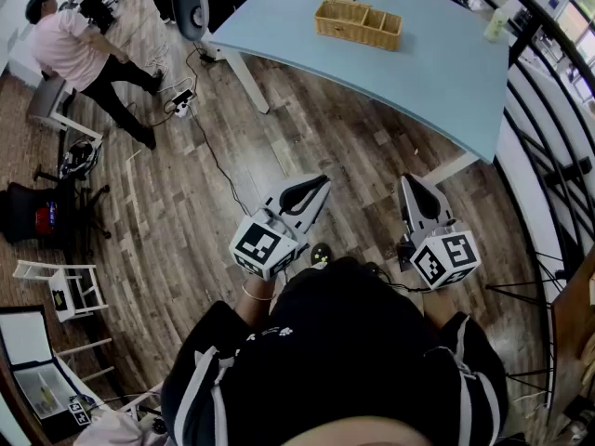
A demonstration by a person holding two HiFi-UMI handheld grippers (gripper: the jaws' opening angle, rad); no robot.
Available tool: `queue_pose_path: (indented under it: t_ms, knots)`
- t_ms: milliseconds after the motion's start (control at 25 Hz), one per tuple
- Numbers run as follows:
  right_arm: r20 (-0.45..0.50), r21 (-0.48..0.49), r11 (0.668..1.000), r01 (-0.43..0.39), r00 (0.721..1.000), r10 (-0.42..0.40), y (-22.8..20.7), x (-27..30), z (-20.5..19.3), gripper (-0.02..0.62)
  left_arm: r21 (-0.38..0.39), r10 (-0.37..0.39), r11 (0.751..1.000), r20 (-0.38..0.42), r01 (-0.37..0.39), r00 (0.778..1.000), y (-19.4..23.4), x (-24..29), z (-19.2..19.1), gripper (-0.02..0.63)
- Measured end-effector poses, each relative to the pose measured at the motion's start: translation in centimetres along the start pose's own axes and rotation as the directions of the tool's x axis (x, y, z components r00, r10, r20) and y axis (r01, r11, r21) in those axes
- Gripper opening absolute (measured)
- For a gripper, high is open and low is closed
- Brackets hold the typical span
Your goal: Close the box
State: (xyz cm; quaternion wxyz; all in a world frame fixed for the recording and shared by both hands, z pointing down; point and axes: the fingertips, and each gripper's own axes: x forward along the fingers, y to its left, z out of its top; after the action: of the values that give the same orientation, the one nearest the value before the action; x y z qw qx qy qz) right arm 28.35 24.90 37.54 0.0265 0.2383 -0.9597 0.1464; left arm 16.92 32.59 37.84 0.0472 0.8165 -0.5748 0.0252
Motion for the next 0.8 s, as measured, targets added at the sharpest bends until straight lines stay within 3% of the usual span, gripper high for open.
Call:
queue_pose_path:
  t_ms: [800]
  knots:
    - [0.021, -0.014, 0.998, 0.057, 0.998, -0.056, -0.4, -1.0, 0.1, 0.000, -0.005, -0.056, 0.998, -0.001, 0.056, 0.998, -0.2, 1.2, -0.3, 0.023]
